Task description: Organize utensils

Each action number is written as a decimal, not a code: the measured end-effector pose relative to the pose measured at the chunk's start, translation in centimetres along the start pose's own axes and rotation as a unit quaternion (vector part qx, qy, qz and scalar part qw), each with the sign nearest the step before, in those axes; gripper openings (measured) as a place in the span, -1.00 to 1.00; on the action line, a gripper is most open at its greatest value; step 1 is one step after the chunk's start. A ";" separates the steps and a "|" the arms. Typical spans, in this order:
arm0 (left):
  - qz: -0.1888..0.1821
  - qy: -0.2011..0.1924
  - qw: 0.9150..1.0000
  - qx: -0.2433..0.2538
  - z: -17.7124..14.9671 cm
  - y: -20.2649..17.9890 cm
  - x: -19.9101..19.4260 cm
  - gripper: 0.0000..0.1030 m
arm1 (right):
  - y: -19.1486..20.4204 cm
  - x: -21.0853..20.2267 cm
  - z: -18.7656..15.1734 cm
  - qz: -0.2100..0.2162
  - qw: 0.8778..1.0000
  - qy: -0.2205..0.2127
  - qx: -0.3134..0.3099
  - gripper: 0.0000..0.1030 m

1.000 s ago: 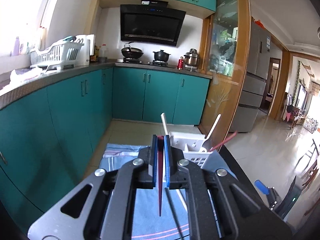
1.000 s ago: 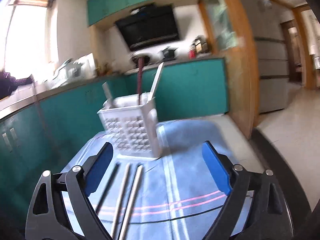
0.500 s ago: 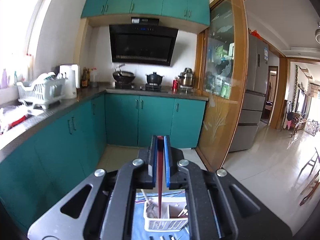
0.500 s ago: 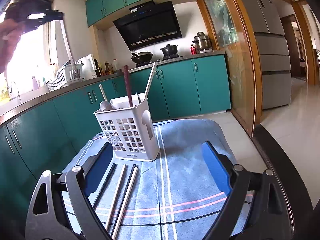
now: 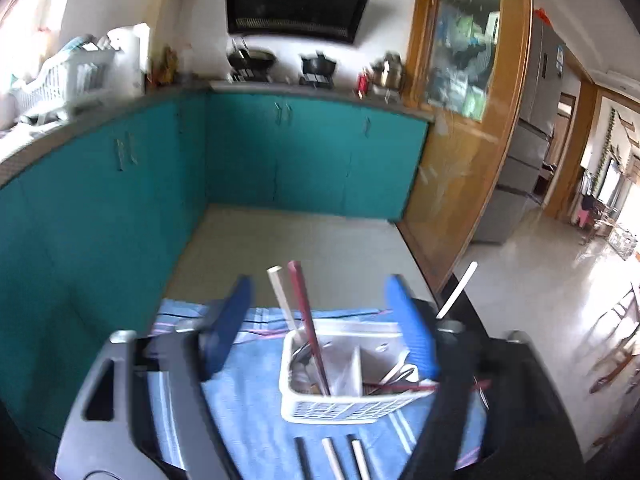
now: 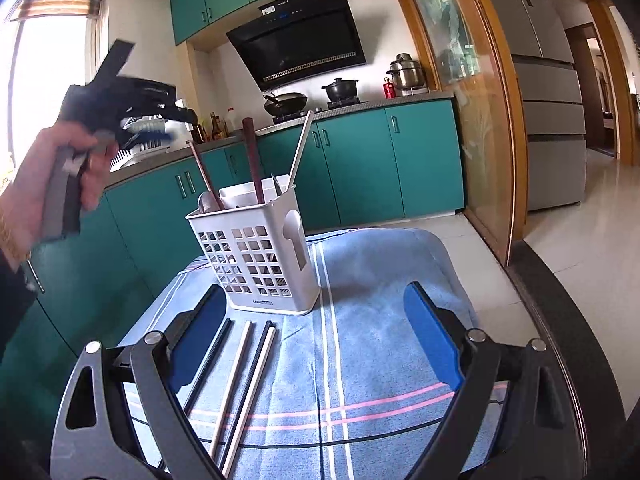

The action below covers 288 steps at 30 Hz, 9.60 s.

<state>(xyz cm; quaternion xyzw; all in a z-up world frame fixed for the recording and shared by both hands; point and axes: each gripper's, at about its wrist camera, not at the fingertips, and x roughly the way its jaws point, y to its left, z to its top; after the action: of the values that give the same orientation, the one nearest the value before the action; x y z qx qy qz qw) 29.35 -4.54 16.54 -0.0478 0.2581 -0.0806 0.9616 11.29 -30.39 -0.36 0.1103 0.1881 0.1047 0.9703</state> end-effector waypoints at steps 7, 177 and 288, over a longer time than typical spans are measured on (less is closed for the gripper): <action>0.047 -0.056 0.997 0.036 -9.4 0.1 -9.8 0.89 | 0.7 -0.5 0.0 -0.005 1.000 -0.005 -0.016 0.71; -0.061 -0.050 0.995 0.057 -10.1 -1.3 -18.5 -0.89 | 9.5 -8.1 12.2 0.110 0.989 0.090 -0.039 -0.87; 0.058 -0.059 0.996 0.037 -7.4 -0.8 -7.6 0.75 | -1.2 0.3 -0.2 0.018 0.999 0.033 0.024 0.56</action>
<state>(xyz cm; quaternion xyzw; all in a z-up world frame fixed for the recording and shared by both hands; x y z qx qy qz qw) 19.06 -4.31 13.95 -0.0017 0.1999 -0.0317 0.9793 11.67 -31.38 -0.94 0.1336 0.2203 0.1207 0.9587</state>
